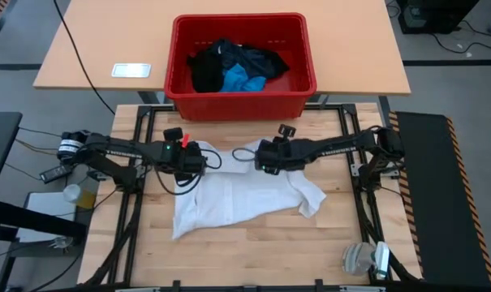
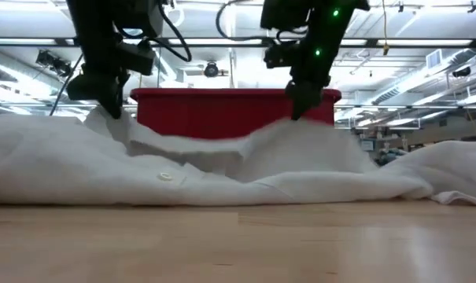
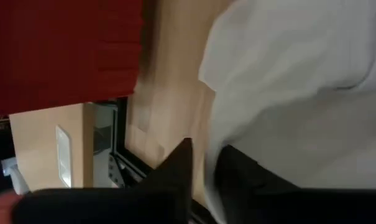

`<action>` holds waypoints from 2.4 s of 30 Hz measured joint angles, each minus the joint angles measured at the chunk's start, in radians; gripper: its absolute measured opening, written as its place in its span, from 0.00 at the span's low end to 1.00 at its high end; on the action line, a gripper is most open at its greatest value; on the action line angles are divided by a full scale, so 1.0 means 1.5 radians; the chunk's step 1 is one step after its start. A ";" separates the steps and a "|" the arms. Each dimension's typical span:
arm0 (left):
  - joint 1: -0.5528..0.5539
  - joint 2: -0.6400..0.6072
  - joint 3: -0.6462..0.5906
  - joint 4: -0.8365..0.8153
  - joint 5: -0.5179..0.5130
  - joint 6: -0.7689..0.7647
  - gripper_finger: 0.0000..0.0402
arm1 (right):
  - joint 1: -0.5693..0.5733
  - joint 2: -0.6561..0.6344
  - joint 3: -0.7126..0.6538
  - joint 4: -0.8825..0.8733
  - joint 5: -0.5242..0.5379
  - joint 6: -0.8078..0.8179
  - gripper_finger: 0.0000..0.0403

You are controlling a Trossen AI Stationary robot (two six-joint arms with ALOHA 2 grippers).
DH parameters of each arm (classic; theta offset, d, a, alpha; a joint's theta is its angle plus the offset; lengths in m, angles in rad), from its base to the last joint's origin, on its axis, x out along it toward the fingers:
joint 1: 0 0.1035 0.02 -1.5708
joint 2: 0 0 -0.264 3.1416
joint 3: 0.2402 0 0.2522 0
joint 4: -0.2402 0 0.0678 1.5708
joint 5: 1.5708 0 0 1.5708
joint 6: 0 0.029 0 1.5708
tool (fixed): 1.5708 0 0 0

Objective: Fold laundry
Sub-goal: Fold the white polo

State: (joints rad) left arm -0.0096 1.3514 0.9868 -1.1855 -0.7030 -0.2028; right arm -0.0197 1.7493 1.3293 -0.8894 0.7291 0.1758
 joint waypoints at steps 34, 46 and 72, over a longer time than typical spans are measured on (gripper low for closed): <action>-0.351 0.103 0.067 0.052 0.371 -0.295 0.56 | 0.254 -0.055 -0.233 0.340 -0.127 0.200 0.57; -0.366 0.209 0.068 0.057 0.346 -0.277 0.50 | 0.242 -0.055 -0.368 0.539 -0.159 0.192 0.57; -0.449 0.170 0.068 -0.257 0.477 0.001 0.03 | 0.287 -0.182 -0.359 0.102 -0.326 0.341 0.51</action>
State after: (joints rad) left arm -0.6833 1.6066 1.0893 -1.5709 0.0127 -0.2018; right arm 0.4107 1.4762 0.7912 -0.7363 0.2404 0.6878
